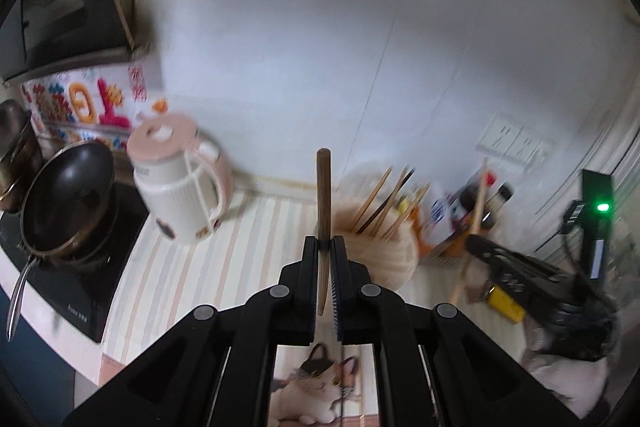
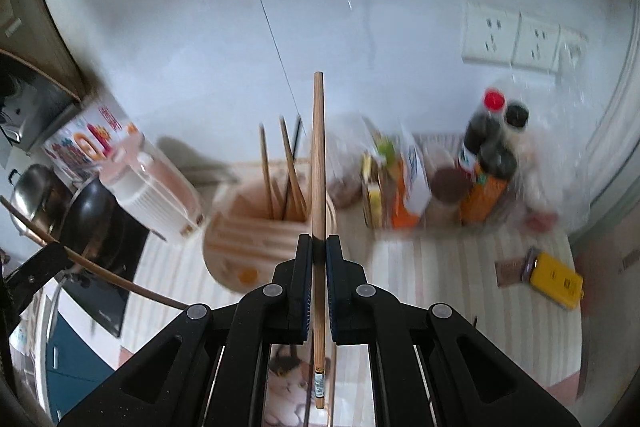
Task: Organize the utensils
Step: 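Lift both wooden chopsticks upright and carry them over the beige holder, then lower both chopsticks into the holder and open both tools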
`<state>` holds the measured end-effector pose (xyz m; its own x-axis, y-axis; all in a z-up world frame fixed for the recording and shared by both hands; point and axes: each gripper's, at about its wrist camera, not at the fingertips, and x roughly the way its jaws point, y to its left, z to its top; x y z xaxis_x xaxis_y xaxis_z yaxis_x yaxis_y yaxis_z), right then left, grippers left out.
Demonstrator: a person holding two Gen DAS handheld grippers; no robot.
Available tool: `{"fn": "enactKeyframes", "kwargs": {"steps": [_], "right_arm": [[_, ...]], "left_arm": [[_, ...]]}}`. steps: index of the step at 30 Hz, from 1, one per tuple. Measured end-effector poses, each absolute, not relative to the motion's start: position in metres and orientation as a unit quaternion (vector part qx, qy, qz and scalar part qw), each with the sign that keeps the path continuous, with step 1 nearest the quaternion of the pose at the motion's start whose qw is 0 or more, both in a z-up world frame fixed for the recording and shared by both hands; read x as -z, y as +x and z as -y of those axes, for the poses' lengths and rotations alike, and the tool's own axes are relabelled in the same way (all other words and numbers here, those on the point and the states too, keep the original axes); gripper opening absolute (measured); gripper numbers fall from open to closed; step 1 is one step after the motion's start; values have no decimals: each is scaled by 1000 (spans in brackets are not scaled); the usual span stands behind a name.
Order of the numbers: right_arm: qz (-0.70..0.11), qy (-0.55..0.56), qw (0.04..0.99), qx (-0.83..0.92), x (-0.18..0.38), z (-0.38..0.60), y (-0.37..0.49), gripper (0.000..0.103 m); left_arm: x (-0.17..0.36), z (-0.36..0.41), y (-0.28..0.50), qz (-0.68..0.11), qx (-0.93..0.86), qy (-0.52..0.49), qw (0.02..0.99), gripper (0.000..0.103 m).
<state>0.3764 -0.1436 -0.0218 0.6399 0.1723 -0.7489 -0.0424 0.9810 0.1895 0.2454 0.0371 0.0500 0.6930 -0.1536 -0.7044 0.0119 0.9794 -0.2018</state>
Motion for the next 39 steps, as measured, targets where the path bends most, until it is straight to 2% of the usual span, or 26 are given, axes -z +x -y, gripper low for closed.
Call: {"fn": "enactKeyframes", "kwargs": {"steps": [5,12,26,33,39], "right_arm": [[-392,85,914,-60,-6,142,401,7],[-357,119,925,-43,-23,144,441,7],[-296,180,938,-6,13,155,485,7],[-275,191,942,-6,26,155,486,7],[-225,211,951,-10,25,161,469,7]], "left_arm": [[-76,-24,261,-360,49,-89,927,4],[-82,-9,306,-351,34,-80,932,4],[-24,-6,372,-415,12,-103,904,4],[-11,0,382,-434,11,-102,895,4],[-1,-8,386,-444,7,-110,889,4]]}}
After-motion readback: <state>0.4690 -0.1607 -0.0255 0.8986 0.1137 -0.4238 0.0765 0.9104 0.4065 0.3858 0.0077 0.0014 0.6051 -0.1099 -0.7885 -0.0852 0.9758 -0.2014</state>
